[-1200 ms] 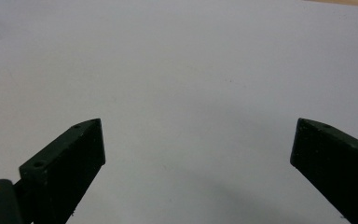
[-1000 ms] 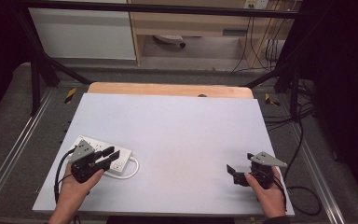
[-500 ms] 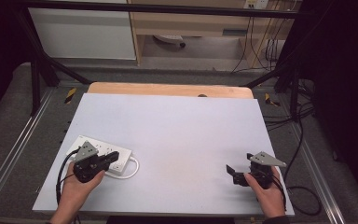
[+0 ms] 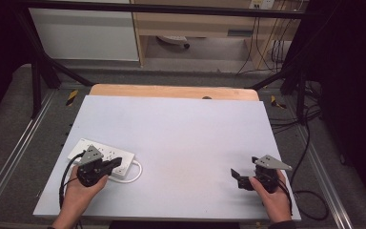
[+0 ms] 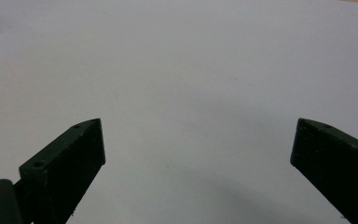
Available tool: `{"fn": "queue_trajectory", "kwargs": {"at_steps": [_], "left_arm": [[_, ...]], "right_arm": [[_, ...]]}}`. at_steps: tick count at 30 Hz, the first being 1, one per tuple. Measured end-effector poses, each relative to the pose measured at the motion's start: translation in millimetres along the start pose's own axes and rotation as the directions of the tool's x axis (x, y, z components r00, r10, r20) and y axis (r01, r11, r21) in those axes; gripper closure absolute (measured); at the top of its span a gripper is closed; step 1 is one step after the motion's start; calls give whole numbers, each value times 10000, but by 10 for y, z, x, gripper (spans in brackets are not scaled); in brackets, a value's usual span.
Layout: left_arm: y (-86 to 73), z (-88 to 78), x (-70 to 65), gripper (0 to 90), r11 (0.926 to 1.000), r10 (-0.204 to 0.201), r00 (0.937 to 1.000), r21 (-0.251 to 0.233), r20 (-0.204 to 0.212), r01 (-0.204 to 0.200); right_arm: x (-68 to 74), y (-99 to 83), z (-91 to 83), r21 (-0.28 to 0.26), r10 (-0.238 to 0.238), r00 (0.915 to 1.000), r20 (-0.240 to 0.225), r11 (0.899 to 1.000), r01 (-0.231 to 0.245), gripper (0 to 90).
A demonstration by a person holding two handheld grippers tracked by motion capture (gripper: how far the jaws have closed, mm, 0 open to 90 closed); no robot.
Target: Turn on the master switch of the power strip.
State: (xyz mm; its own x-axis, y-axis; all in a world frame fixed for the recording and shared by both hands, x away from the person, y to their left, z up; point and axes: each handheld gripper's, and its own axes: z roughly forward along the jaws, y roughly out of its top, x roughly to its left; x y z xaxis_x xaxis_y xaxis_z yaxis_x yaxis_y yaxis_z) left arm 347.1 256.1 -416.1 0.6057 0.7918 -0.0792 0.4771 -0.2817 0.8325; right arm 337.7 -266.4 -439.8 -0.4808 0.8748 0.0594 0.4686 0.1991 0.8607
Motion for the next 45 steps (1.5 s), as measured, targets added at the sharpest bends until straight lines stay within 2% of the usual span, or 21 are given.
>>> {"fn": "queue_trajectory", "kwargs": {"at_steps": [15,45], "left_arm": [[-28,56,21,900,9989,43,10000,461,50,-45],[-49,145,51,900,9953,61,10000,971,-18,-59]], "right_arm": [[2,-1,8,32,-36,10000,-3,10000,36,34],[5,-1,9,59,-51,10000,-8,10000,52,34]]}}
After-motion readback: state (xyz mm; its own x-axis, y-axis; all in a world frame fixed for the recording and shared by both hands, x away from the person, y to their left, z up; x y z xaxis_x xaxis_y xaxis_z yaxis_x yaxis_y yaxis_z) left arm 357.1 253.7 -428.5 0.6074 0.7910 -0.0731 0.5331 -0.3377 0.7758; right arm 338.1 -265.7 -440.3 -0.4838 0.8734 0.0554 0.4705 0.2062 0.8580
